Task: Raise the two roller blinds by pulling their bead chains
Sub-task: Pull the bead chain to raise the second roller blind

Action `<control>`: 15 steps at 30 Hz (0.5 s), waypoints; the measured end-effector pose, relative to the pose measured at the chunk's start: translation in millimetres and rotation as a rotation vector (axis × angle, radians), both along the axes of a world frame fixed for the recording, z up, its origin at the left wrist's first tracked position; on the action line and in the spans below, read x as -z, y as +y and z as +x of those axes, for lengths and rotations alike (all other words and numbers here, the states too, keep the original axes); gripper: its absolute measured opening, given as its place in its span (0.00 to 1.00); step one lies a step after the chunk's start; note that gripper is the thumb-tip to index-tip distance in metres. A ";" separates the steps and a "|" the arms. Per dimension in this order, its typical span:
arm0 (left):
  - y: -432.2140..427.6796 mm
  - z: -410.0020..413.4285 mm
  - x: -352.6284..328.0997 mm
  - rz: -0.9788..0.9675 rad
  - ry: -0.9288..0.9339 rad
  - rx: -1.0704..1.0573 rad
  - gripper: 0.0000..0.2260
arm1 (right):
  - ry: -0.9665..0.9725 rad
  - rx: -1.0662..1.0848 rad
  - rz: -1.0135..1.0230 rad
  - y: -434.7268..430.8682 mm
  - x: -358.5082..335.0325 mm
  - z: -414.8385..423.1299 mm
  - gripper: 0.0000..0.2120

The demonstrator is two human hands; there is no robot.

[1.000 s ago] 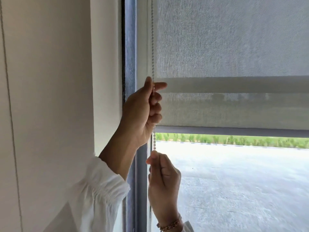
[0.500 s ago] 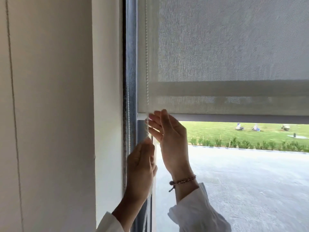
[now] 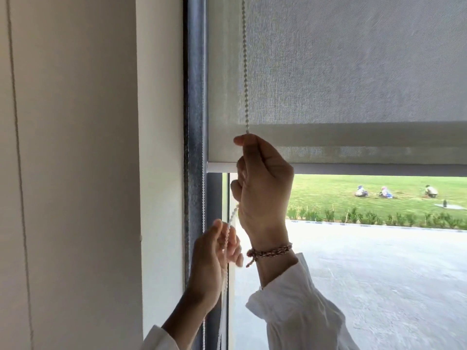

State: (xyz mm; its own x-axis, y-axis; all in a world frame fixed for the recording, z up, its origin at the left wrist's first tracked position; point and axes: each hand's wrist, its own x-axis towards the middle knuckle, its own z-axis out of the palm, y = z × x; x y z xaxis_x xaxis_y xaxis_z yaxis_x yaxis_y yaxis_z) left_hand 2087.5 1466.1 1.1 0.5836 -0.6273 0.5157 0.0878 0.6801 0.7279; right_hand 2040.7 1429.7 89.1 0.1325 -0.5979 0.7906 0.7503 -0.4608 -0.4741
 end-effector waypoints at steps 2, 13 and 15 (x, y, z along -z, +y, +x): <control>-0.9 11.1 -13.9 -0.038 0.006 0.026 0.18 | 0.006 0.029 -0.009 -1.1 11.6 -2.8 0.11; 17.0 -2.0 -139.2 -0.142 -0.201 0.255 0.14 | 0.042 0.039 -0.024 3.7 43.6 -7.8 0.10; 18.0 -11.2 -153.3 -0.145 -0.205 0.310 0.14 | 0.042 0.047 -0.016 2.5 44.0 -8.8 0.09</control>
State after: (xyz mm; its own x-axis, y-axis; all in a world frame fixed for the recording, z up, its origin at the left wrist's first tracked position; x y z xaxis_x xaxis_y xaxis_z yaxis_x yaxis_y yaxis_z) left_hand 2076.3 1484.1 154.4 0.2537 -0.6699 0.6978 0.1679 0.7409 0.6503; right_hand 2031.9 1432.2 45.1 0.1383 -0.5912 0.7946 0.7070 -0.5029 -0.4972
